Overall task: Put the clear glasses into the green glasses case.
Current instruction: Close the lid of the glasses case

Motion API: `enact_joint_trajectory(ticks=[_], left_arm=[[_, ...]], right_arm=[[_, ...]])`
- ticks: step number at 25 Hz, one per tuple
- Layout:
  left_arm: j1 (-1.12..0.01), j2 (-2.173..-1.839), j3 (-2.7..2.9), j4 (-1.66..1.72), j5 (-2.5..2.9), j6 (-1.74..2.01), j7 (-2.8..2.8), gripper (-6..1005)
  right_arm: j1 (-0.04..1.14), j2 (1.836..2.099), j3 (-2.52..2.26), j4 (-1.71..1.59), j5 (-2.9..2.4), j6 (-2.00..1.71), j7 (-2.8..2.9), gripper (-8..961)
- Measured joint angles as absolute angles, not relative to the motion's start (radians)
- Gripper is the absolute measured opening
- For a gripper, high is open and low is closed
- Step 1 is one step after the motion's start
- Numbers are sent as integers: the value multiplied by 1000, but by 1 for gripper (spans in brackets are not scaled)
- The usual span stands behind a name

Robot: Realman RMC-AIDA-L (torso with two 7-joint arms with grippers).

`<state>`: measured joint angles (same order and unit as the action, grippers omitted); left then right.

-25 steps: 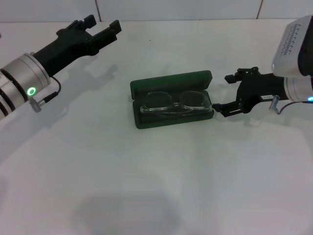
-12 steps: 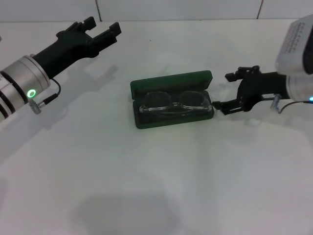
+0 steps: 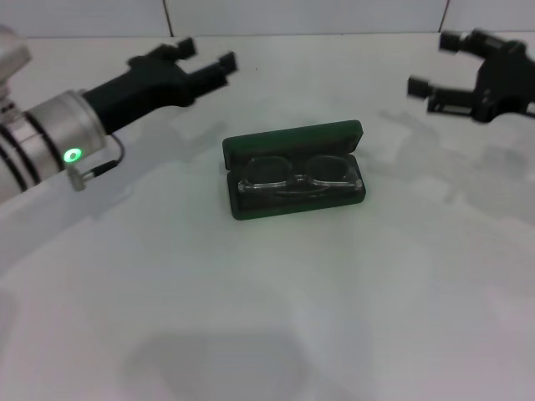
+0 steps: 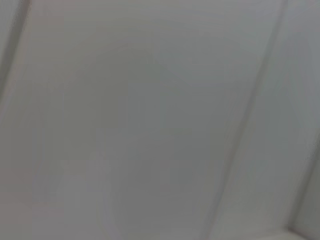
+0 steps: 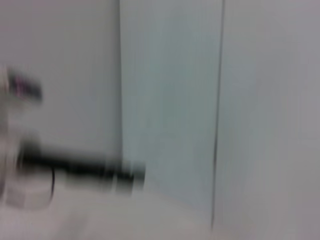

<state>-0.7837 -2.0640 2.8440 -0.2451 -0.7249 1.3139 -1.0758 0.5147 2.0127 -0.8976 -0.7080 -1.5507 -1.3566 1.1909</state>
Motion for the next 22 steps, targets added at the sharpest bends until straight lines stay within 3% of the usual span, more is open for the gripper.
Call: enact_joint_trajectory(ticks=[9,22], left_arm=[[-899,-2085,2844,-240,-487,1180,-1141,866],[-918,-2087,2844,-221,-449,1108,-1165,866]], right_arm=[[509,2012,-841,-589,-1374,-1432,1044,889],[508,2013,-841,-584,-1378,-1428,1042,888]])
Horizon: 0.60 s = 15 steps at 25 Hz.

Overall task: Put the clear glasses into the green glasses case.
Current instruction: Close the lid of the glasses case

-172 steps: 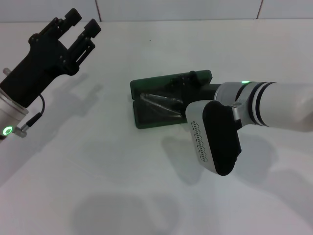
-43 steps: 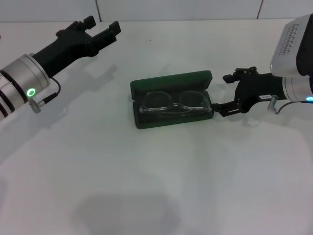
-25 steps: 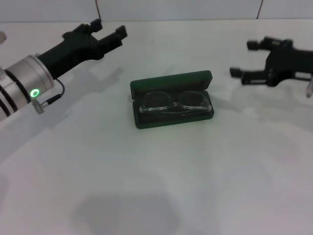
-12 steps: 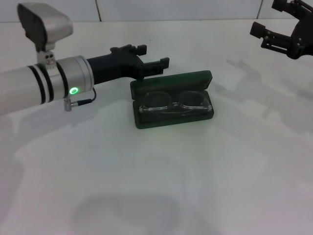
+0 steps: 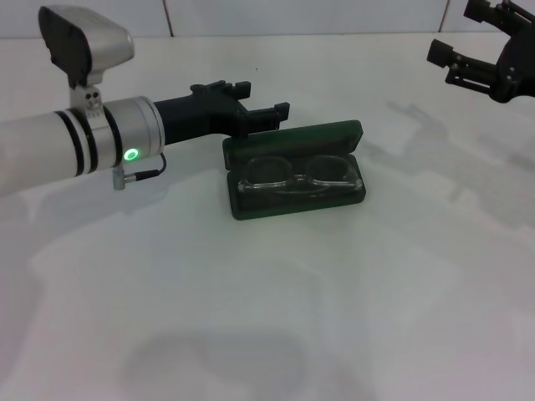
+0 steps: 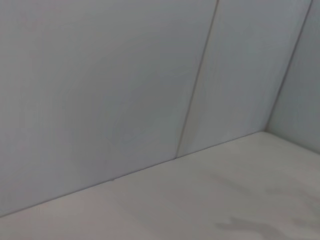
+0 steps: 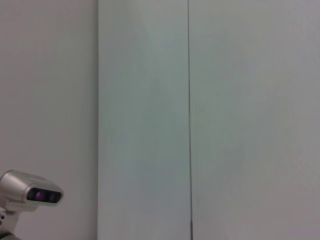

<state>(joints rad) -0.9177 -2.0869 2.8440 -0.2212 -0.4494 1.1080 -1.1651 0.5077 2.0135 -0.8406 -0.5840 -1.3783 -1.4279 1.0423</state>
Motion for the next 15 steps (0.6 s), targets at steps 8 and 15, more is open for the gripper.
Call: enact_joint_trajectory(ticks=[8,15], left_arm=[[-959,-2088,2844,-172,-385,989,-1172,865],[-964,-2083,2844,-167,-314,1071,-1182,865]], right_arm=[[507,2014,-841,-572,-1381,-1430,1042,888],[502,2014,-840,-571,-1379,-1429,1041,888]])
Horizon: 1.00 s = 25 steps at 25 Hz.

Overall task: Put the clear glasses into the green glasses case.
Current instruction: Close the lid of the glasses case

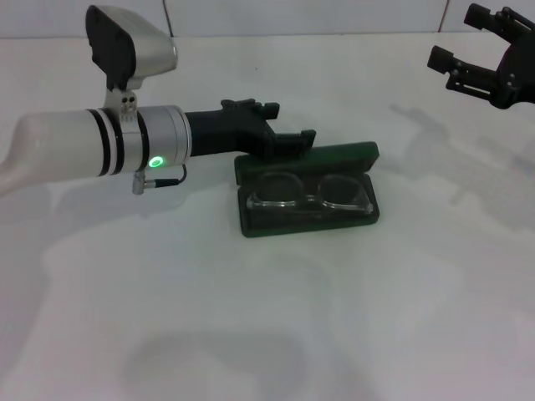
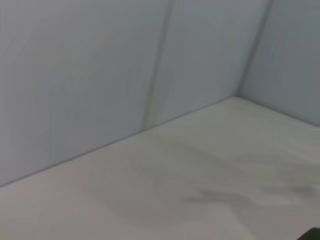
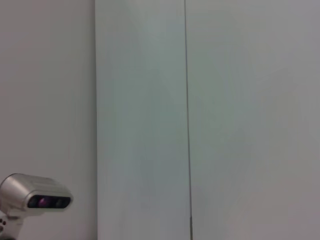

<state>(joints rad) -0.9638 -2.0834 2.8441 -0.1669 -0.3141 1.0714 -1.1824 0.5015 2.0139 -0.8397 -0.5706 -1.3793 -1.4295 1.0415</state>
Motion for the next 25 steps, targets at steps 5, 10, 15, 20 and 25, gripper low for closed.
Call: enact_joint_trajectory(ticks=[5,10,15,20,25], left_arm=[[-956,-2082,2844,-171,-276,1095,-1179,864],[-948,-2084,2844,-168,-248,1098,-1160,864],[-944,-2087,2844,-163,-236,1098,-1128,864],[-939,-2088,2845,-163,-229,1097,-1117,864],[-940,-2088,2845,-163,-231,1096,-1111,863]], right_arm=[[502,2014,-835,-571,-1379,-1430,1041,888],[506,2013,-833,-571,-1378,-1424,1030,888],[511,2013,-835,-571,-1378,-1399,1028,888],[516,2012,-839,-572,-1377,-1386,1018,888],[518,2012,-840,-571,-1378,-1370,1004,888]])
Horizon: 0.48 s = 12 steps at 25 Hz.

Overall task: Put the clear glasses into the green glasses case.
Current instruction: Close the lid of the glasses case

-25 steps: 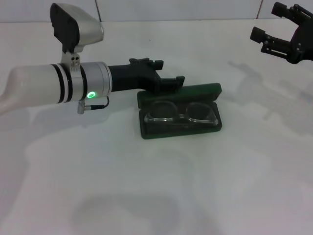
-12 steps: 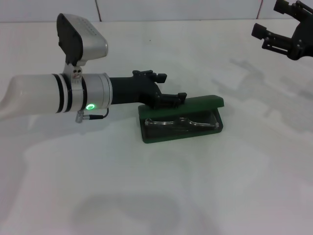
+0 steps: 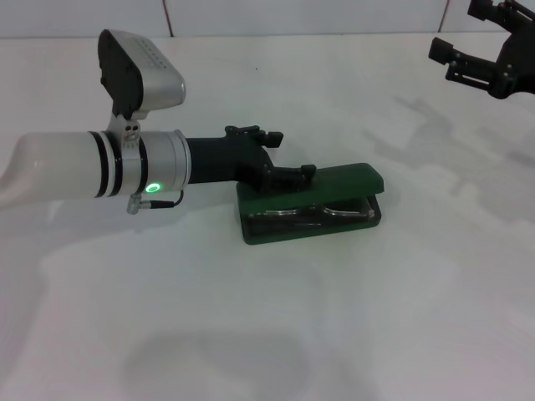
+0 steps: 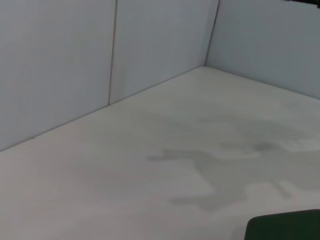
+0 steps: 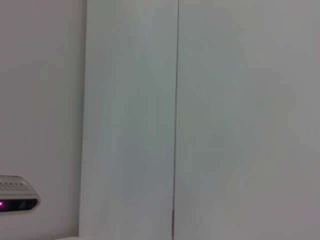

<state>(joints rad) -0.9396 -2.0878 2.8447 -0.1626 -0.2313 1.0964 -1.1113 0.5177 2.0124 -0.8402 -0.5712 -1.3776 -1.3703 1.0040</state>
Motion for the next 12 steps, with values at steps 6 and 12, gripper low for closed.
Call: enact_joint_trajectory(ticks=[6,12], left_arm=[[-941,-2088,2844,-163,-236,1096,-1103,863],[-940,-2088,2844,-161,-230,1097,-1093,863]], right_arm=[[518,2012,-841,-571,-1378,-1365,1003,888],[518,2014,-841,-571,-1379,-1365,1001,888]])
